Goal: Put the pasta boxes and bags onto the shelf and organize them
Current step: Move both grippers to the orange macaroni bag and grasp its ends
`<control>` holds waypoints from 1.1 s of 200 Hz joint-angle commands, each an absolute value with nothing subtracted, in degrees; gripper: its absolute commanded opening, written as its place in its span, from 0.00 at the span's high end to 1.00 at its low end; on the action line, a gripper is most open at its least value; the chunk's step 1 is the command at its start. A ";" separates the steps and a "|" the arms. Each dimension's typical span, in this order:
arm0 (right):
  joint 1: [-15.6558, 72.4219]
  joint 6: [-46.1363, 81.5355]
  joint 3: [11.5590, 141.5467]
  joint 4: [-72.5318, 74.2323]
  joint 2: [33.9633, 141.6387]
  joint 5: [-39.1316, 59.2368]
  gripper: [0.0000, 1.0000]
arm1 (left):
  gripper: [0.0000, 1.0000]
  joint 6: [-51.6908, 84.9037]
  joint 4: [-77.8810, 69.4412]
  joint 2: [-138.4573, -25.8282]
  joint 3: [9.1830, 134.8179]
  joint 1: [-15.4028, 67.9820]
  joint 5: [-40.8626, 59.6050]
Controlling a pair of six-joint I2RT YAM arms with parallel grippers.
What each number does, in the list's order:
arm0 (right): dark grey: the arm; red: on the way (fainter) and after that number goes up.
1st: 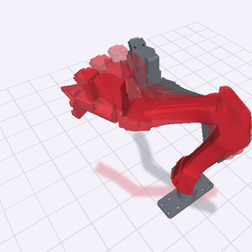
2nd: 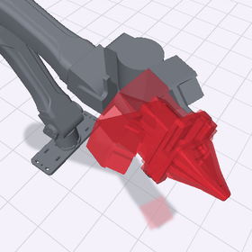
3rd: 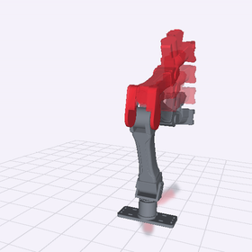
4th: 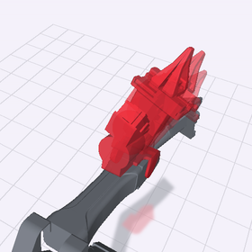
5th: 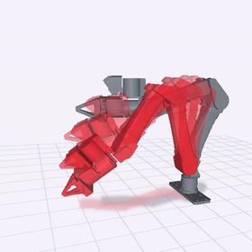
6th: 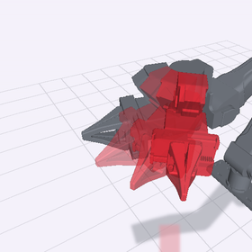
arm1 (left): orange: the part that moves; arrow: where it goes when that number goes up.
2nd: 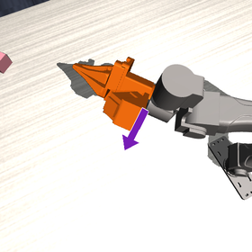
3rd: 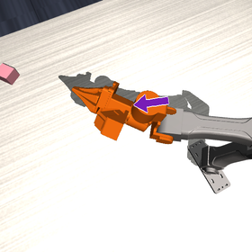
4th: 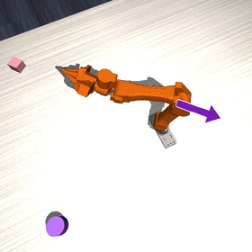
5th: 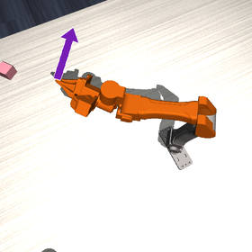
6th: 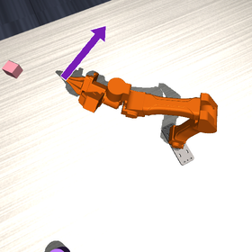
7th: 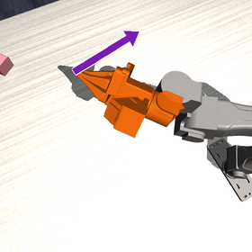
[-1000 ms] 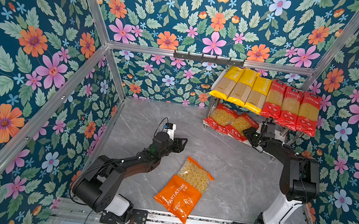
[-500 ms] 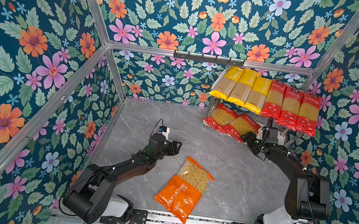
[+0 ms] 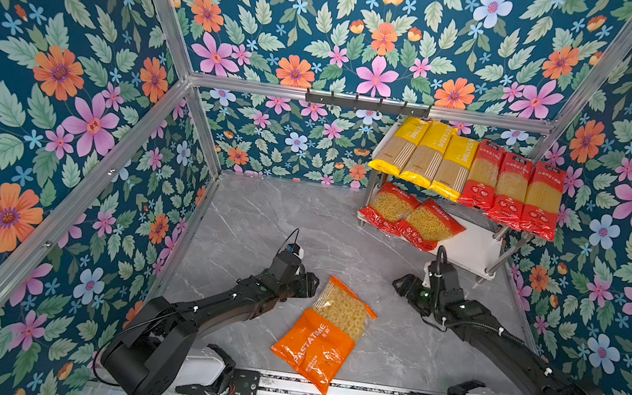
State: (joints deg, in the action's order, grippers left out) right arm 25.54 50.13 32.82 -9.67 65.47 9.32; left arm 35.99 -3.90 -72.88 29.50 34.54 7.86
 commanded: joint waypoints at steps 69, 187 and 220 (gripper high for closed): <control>43.71 59.59 32.32 -5.62 73.53 12.77 0.33 | 0.31 43.53 0.04 -68.12 21.88 41.73 10.18; 28.91 51.65 37.71 1.51 80.07 16.37 0.87 | 0.57 46.82 -18.96 -80.36 28.19 43.56 12.22; 22.86 46.03 41.78 -3.98 81.87 19.51 0.82 | 0.49 46.40 -19.83 -85.95 35.16 43.90 14.07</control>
State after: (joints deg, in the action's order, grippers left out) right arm 25.06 51.92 39.90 -0.16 81.87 17.21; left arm 47.62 -15.88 -84.75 32.51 43.59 12.53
